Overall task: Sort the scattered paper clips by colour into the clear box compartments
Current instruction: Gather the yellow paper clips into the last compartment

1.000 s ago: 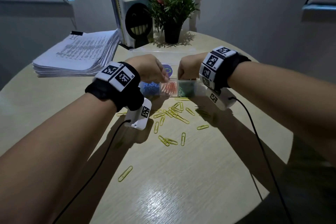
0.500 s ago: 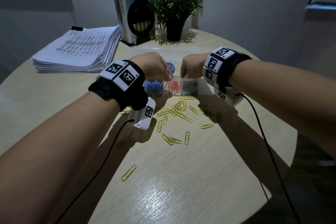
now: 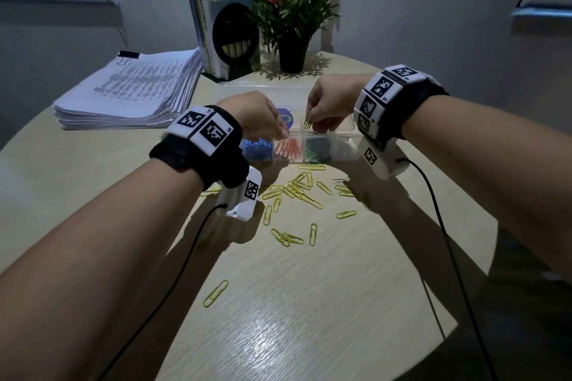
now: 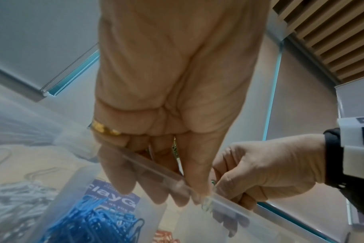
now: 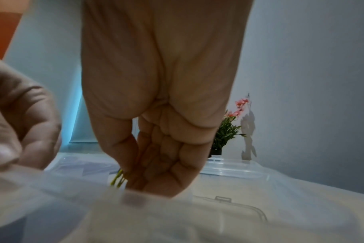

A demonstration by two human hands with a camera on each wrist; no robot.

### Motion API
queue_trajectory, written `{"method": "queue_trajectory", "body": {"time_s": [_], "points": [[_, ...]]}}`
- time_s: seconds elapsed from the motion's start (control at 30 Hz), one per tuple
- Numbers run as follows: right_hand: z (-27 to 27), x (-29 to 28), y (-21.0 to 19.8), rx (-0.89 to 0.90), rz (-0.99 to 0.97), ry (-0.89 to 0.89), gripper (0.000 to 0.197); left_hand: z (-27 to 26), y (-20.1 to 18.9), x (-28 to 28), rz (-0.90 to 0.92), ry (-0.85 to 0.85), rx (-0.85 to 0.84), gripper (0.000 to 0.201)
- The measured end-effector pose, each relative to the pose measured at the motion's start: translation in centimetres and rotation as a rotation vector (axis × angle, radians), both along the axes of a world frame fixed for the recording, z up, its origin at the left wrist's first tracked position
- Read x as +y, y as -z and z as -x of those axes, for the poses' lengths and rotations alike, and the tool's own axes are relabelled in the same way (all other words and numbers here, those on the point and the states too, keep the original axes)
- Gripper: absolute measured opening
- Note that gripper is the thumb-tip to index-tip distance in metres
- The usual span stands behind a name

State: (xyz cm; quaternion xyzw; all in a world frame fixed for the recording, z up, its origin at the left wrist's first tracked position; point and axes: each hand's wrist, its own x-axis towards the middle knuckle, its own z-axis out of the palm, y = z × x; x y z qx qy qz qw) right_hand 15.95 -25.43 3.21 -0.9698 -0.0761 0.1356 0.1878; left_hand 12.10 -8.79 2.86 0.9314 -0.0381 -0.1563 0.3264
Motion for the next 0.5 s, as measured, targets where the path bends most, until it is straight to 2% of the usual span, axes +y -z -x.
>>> {"method": "queue_trajectory", "body": {"time_s": [0.1, 0.33, 0.5], "points": [[0.5, -0.3, -0.4, 0.026, -0.073, 0.005, 0.009, 0.0, -0.2, -0.1, -0.009, 0.004, -0.017, 0.006], [1.4, -0.7, -1.0, -0.031, 0.086, 0.014, 0.017, 0.0, -0.1, -0.2, 0.041, -0.002, -0.038, 0.005], [2.2, -1.7, -2.5, -0.172, 0.178, 0.081, 0.021, 0.6, 0.1, 0.2, 0.197, -0.054, -0.068, 0.006]]}}
